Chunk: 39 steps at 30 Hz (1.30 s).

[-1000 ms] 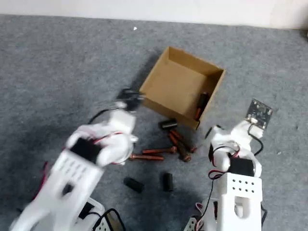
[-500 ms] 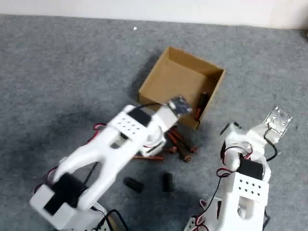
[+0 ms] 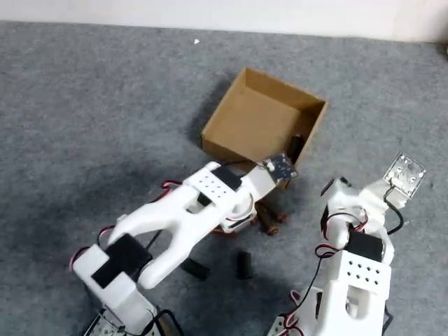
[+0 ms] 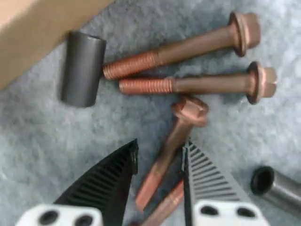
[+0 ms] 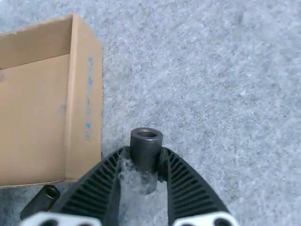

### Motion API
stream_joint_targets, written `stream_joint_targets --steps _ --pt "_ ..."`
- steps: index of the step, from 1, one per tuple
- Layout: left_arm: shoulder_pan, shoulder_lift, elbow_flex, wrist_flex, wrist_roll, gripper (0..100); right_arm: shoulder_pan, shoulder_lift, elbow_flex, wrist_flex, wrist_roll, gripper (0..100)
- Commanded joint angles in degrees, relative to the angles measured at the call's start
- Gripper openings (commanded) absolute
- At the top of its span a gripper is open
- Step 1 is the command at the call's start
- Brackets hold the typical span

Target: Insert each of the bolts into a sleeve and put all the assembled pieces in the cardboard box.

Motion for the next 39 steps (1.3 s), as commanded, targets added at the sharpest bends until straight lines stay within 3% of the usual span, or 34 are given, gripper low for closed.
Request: stream_joint_targets --steps 1,7,13,20,24,32,39 --pt "1.10 2.24 -5.49 -0.35 -0.26 17 0.48 -1.45 -0.40 -1.63 -0.18 0.5" --pt "3.74 3.56 -6.37 -0.09 -0.26 1 0.48 -1.45 -0.40 -1.63 -0.18 0.5" --pt "4.44 -2.77 -4.26 0.35 0.44 0 0.66 -1.45 -0.48 -1.45 -0.26 0.5" --pt "0.48 -22.02 4.18 0.26 4.66 0 0.22 -1.45 -0.84 1.36 -0.53 0.5" --pt "-1.63 -33.54 8.66 0.18 5.54 0 -4.26 -2.95 -1.98 5.67 -0.62 0.5" --pt "-8.84 -55.08 16.66 -0.26 22.68 0 -13.93 -18.59 0.84 6.37 -0.18 0.5" --pt "-14.73 -73.63 27.47 -10.29 29.63 0 -25.27 -29.14 3.47 3.74 -0.09 0.5"
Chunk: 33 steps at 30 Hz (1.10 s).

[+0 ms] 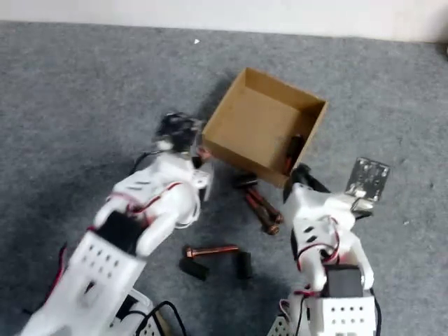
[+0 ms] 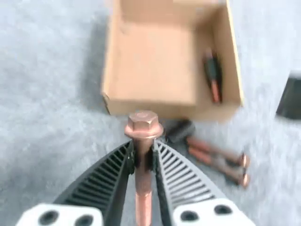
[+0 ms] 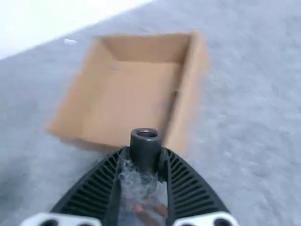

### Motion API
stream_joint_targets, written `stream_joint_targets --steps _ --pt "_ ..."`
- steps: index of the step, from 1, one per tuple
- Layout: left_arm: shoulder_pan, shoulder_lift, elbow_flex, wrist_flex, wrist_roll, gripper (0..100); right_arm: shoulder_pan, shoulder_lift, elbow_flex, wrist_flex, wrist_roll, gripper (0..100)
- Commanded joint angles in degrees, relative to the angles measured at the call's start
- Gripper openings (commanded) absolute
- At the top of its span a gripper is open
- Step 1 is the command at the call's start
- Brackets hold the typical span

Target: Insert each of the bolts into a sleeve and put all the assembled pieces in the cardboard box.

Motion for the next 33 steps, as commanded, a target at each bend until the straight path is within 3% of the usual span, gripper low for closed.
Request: stream_joint_targets --steps 1,3,8,13,21,33 --pt "-3.74 -14.11 6.02 -8.00 4.66 0 -6.64 -4.53 -0.04 -4.18 -0.09 0.5" --pt "-4.88 -20.26 9.45 -10.73 5.89 0 -9.89 -5.67 1.80 -7.96 1.67 0.5" --pt "-5.41 -34.07 16.75 -14.51 11.87 0 -19.65 -7.60 9.01 -18.59 16.88 0.5" --pt "-5.32 -45.14 23.43 -19.96 17.41 0 -27.91 -9.27 18.42 -28.62 23.65 0.5" --pt "-4.88 -51.12 32.40 -29.36 17.49 0 -30.11 -14.55 29.05 -35.82 26.46 0.5" --pt "2.86 -51.21 33.27 -30.51 13.54 0 -29.85 -19.38 29.85 -28.88 26.46 0.5"
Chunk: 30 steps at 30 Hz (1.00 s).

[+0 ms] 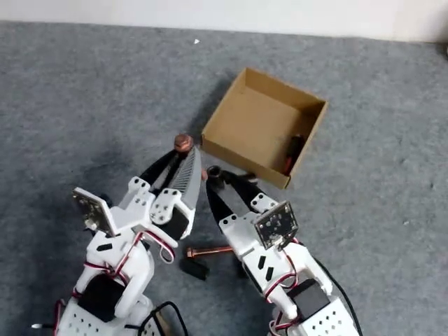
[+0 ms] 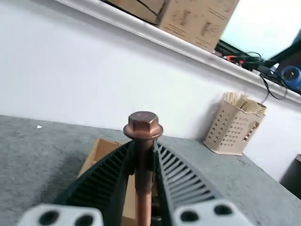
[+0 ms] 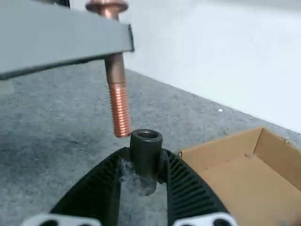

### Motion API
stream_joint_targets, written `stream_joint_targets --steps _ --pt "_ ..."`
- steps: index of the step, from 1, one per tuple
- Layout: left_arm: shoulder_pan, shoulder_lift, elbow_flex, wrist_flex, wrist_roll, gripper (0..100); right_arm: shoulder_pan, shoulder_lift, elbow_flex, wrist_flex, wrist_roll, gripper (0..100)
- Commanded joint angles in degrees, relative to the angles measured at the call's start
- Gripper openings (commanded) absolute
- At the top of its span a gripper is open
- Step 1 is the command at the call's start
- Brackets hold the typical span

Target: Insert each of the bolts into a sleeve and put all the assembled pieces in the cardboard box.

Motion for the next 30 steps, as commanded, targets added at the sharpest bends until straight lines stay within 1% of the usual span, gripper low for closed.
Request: stream_joint_targets --steps 1,6,15,21,24,30 --pt "3.56 -1.01 -1.54 -2.20 -1.85 0 -0.66 -1.54 6.64 0.84 0.62 0.5" --pt "4.00 -1.01 -3.82 -2.64 -1.76 0 -0.75 -1.54 6.64 1.54 0.62 0.5" --pt "5.14 -1.01 -1.27 -3.08 -1.85 0 -0.84 -2.07 6.64 1.45 0.70 0.5" --pt "4.70 -1.01 2.24 -11.25 -2.20 0 -0.84 -2.07 6.64 1.45 0.70 0.5" --pt "4.70 -1.01 5.14 -14.68 -5.89 0 -0.84 -2.07 6.64 1.45 0.70 0.5" --pt "4.79 -1.01 7.87 -16.00 -7.03 0 -0.84 -2.07 6.64 1.36 0.70 0.5"
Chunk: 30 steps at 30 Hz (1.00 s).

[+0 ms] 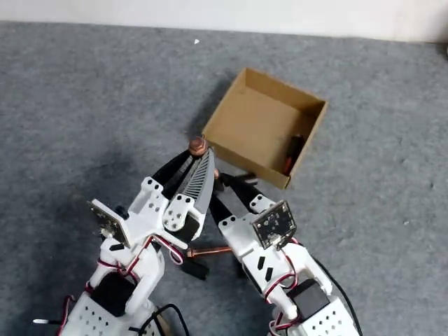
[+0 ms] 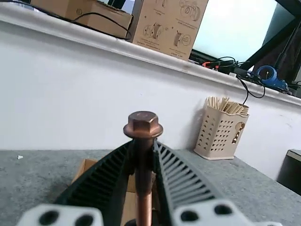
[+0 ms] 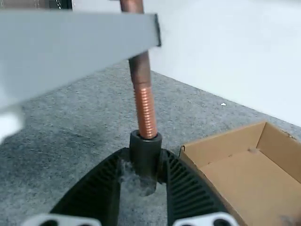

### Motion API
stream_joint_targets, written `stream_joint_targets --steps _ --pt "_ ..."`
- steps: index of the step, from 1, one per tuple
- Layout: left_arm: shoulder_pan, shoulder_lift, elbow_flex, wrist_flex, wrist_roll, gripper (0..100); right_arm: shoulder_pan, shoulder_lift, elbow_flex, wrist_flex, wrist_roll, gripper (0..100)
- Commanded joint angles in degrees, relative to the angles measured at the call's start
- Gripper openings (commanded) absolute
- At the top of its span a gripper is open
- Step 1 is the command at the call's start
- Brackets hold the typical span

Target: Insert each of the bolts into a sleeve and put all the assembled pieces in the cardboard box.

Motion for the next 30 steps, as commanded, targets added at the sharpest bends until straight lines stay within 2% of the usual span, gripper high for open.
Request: stream_joint_targets --steps 1,16,24,27,30 --pt "0.66 -0.84 -0.13 -2.11 -0.70 0 -0.48 -1.98 6.64 -0.22 0.70 0.5" --pt "0.57 -0.84 0.31 2.20 -0.70 0 -0.22 -1.98 6.81 -0.22 0.70 0.5" --pt "0.57 -0.84 -0.40 8.18 -0.88 0 -0.13 -1.98 6.99 -0.22 0.70 0.5" --pt "0.57 -0.84 -0.40 9.67 -6.42 2 -0.13 -1.98 6.99 -0.22 0.70 0.5" --pt "0.57 -0.84 -0.48 11.43 -8.09 10 -0.13 -1.98 6.99 -0.22 0.70 0.5"
